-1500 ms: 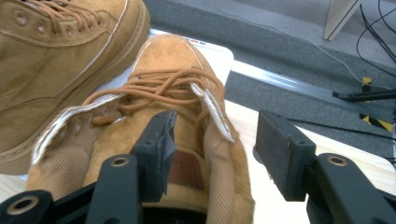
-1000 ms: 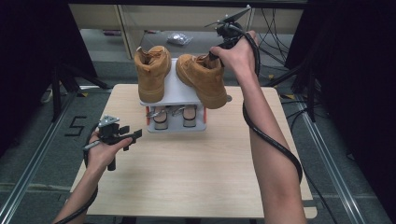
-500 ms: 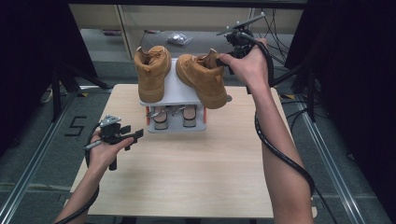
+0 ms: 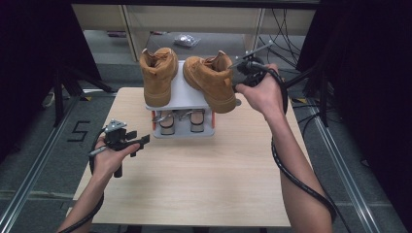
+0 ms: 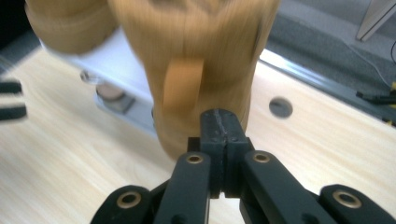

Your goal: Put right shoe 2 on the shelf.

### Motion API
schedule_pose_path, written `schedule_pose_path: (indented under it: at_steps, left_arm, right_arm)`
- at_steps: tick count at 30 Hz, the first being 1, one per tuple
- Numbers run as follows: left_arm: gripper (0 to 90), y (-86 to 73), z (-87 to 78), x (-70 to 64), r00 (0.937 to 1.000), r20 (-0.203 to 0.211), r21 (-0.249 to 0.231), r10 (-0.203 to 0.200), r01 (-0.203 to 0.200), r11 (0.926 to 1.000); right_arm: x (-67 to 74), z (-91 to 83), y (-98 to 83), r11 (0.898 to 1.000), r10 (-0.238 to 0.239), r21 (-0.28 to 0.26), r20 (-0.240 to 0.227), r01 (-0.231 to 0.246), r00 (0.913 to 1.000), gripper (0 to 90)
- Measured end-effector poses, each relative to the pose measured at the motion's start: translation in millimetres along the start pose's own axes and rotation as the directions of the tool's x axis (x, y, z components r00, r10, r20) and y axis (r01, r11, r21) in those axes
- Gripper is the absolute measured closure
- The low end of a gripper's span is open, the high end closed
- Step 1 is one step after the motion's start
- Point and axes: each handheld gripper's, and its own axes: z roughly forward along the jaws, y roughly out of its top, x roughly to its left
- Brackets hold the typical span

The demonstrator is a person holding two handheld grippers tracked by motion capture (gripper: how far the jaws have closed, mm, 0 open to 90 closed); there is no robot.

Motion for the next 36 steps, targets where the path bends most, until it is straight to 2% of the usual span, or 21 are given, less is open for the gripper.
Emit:
schedule_pose_path:
  at_steps: [2,3,5,10,14,16,20,25,26,30,33,36]
  left_arm:
    - [38.6,-0.1,-0.1,-0.1,1.0,0.0,0.001,0.001,-0.001,1.0]
    - [38.6,-0.2,-0.1,0.0,1.0,0.0,0.001,0.002,-0.002,1.0]
    - [38.6,-0.6,0.1,-0.2,1.0,0.0,-0.001,0.002,-0.002,1.0]
    - [38.7,-1.4,-0.8,0.2,1.0,0.002,-0.001,0.0,0.0,1.0]
    - [38.7,-2.8,-0.7,0.7,1.0,-0.002,0.001,-0.002,0.002,1.0]
    - [38.7,-3.6,-0.1,0.5,1.0,-0.001,0.001,-0.004,0.004,1.0]
    - [38.8,-4.7,0.8,-0.3,1.0,0.006,0.001,-0.002,0.002,1.0]
    - [38.8,-5.8,1.2,0.3,1.0,0.002,0.004,-0.004,0.004,1.0]
    - [38.8,-5.8,1.0,0.5,1.0,0.0,0.007,-0.004,0.004,1.0]
    - [38.9,-6.1,1.0,1.8,1.0,0.002,0.007,-0.007,0.007,1.0]
    - [38.9,-6.2,0.6,1.0,1.0,-0.002,0.006,-0.007,0.007,1.0]
    - [38.9,-6.3,1.5,0.6,1.0,0.002,0.002,-0.005,0.005,1.0]
  right_arm:
    - [2.6,6.6,-7.6,1.0,-0.003,0.021,-0.018,0.004,0.9998,90.0]
    - [2.8,10.0,-10.8,1.0,-0.018,0.02,-0.02,0.018,0.9996,90.0]
    - [4.5,15.1,-16.8,0.999,-0.016,0.028,-0.019,0.017,0.9997,90.0]
    - [2.9,23.2,-25.4,0.999,-0.033,0.037,-0.012,0.033,0.9994,90.0]
    - [0.7,25.5,-34.3,0.998,-0.047,0.048,0.011,0.047,0.9988,90.0]
    - [-0.2,29.7,-38.7,0.997,-0.026,0.069,0.004,0.026,0.9996,90.0]
    - [-5.1,45.2,-48.1,0.995,-0.022,0.095,-0.002,0.022,0.9997,90.0]
    - [-8.2,56.6,-53.4,0.996,-0.031,0.082,0.0,0.03,0.9995,90.0]
    - [-7.7,57.7,-53.7,0.997,-0.02,0.077,0.003,0.02,0.9998,90.0]
    - [-8.9,58.9,-53.4,0.997,-0.048,0.061,0.01,0.047,0.9988,90.0]
    - [-6.7,58.6,-54.0,0.998,-0.019,0.059,0.014,0.018,0.9997,90.0]
    - [-5.7,58.8,-54.1,0.999,-0.013,0.051,0.018,0.013,0.9997,90.0]
